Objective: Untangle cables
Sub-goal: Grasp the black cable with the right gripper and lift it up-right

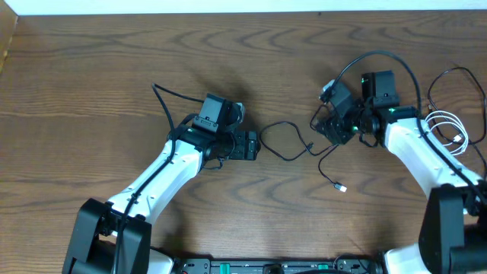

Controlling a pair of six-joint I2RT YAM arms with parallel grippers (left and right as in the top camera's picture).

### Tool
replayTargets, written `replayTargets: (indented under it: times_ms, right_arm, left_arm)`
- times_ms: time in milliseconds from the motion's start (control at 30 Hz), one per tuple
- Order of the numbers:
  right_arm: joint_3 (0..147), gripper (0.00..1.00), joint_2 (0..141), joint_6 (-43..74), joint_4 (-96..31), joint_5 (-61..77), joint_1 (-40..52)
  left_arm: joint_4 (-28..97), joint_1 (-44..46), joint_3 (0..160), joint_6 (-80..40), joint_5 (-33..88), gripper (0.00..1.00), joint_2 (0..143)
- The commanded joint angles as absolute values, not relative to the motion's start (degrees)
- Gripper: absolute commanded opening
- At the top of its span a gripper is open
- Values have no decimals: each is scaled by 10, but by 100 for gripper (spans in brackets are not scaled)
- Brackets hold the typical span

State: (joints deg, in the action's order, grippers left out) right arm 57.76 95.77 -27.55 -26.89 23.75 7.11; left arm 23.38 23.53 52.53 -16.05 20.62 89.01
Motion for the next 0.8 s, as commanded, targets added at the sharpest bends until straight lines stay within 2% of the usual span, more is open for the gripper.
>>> replayTargets:
  times_ms: [0,167,233,267,367,433,467,633,767]
  right_arm:
    - [580,62,996,-293,-277,239,76]
    - [580,57,1037,-292,-276,245,80]
    - [580,52,1044,-292,-273,246,84]
    - [580,46,1045,-292,-270,246,87]
    - [581,18,1040,-292,-262,261,95]
    - [581,4,1031,-291,-259,293,99]
    - [582,1,1024,-286,-257,312,98]
    - [590,1,967,-200,-216,404,97]
    - [592,1,894,-103,-119,454,97]
  left_arm:
    - [236,236,517,-153,198,87,887]
    - [235,236,517,-153,198,87,887]
    - [235,236,517,-153,198,88,887]
    - [235,236,517,-153,198,87,887]
    - [235,236,517,-153,198,88,887]
    - [235,236,517,-153,198,87,887]
    - [235,236,517,-153,198,87,887]
    - [235,236,517,-153,198,87,887]
    - [235,236,517,-153,198,87,887]
